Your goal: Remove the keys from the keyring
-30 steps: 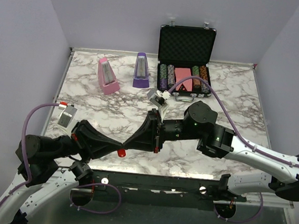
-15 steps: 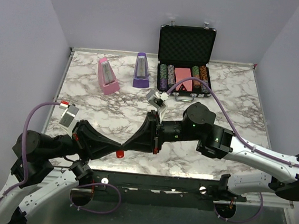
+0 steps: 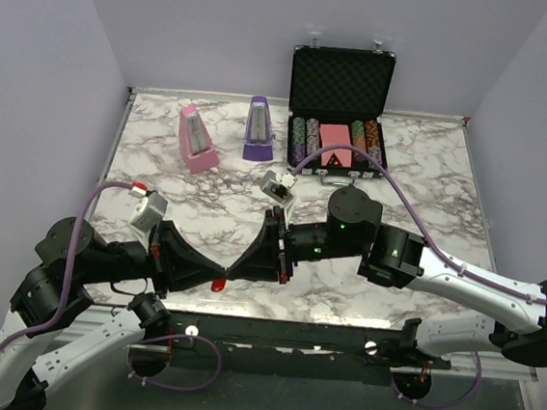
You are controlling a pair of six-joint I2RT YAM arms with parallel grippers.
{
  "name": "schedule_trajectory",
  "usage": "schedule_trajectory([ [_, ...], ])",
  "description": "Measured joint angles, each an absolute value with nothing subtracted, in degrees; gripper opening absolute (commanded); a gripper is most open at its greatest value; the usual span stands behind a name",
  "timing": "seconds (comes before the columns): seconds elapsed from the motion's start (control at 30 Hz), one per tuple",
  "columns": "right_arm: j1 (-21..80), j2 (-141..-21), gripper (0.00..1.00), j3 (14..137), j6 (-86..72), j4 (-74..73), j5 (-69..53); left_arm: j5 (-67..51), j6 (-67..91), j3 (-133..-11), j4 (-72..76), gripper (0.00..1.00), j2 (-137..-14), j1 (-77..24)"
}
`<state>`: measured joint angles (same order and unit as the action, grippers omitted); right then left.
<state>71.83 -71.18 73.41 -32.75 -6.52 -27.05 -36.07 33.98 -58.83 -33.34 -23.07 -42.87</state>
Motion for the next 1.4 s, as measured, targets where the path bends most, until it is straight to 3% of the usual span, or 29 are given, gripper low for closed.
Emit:
schedule_trajectory([
  [1.4,71.5,-80.9,0.01,83.2,-26.9,-29.6,-36.0,-45.0,15.9,-63.0,-54.4,0.0,-33.0,-42.9],
])
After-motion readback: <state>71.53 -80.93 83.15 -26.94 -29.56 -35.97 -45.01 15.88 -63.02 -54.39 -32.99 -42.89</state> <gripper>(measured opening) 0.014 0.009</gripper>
